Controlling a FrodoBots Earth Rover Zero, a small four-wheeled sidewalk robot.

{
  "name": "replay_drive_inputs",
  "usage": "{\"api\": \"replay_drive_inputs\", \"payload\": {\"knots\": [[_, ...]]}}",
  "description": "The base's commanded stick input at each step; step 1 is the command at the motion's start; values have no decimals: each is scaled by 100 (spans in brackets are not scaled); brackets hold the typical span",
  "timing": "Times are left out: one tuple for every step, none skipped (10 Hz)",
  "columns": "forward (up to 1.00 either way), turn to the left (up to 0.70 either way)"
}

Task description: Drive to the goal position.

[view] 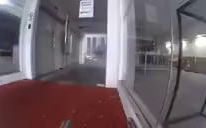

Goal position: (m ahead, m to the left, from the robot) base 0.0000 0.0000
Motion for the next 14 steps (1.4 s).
{"api": "replay_drive_inputs", "payload": {"knots": [[23,-94],[23,-94],[23,-94],[23,-92],[23,-56],[23,-20],[23,0],[23,0],[23,0],[23,0],[23,0],[23,0],[23,0],[23,0]]}}
